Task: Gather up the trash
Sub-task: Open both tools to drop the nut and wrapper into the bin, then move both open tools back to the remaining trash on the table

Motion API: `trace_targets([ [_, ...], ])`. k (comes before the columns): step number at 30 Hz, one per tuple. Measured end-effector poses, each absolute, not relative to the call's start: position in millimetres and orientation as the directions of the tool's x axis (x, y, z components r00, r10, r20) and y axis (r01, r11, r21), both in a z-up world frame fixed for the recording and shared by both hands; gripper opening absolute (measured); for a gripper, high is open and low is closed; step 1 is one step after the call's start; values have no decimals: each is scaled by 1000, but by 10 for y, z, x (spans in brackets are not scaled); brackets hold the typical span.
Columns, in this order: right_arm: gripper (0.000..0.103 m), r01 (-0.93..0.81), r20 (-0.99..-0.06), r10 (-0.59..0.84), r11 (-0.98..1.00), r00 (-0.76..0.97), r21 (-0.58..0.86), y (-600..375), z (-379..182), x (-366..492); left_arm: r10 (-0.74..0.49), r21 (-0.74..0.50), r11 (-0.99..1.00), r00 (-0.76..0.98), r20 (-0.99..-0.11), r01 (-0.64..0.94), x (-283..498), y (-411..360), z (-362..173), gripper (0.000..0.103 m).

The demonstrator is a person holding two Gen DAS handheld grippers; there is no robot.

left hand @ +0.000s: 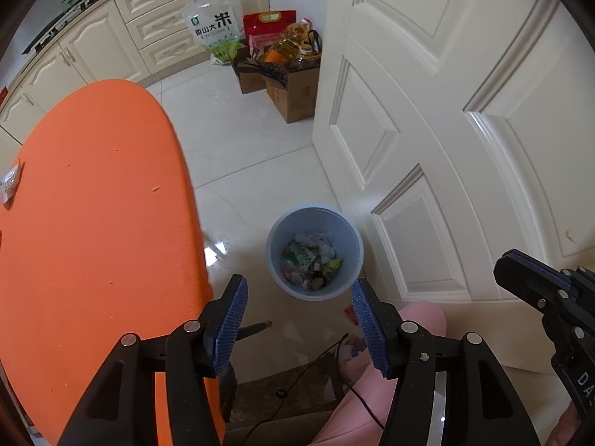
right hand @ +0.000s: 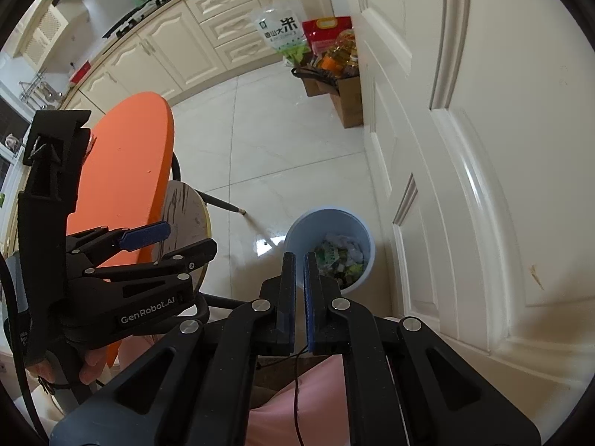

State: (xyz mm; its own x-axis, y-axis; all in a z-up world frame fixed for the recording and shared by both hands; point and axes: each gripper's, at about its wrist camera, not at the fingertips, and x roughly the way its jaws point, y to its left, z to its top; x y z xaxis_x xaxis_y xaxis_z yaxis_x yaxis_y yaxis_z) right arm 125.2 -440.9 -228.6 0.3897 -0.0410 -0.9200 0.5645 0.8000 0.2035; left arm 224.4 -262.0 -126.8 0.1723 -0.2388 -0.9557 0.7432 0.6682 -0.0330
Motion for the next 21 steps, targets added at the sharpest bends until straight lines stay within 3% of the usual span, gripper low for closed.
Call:
trace_targets([
  [2, 8, 561, -919, -42, 803, 393, 203, -4385, -2269, 1284, -245, -35, 672, 178, -953, 739, 2190, -2522, -1218, 55],
  [6, 22, 549, -914, -56, 814, 403, 192, -4279, -2195, 1374, -259, -30, 685, 204, -944, 728, 2171, -2347, -1097, 55],
  [10, 27, 527, -909, -61, 830, 413, 184, -4106, -2089, 1505, -287, -38, 697, 231, -930, 716, 2131, -2140, -943, 56],
  [12, 42, 511, -902, -68, 841, 426, 178, -3997, -2022, 1589, -295, -34, 710, 253, -921, 703, 2124, -2001, -867, 57],
  [16, 46, 469, -894, -61, 866, 444, 174, -3776, -1909, 1775, -312, -39, 744, 296, -903, 667, 2148, -1619, -723, 60],
  [18, 55, 440, -889, -58, 882, 455, 168, -3622, -1850, 1906, -314, -43, 768, 318, -895, 639, 2173, -1398, -667, 60],
  [21, 57, 392, -885, -40, 905, 464, 164, -3406, -1795, 2080, -310, -48, 799, 342, -887, 599, 2201, -1106, -605, 60],
])
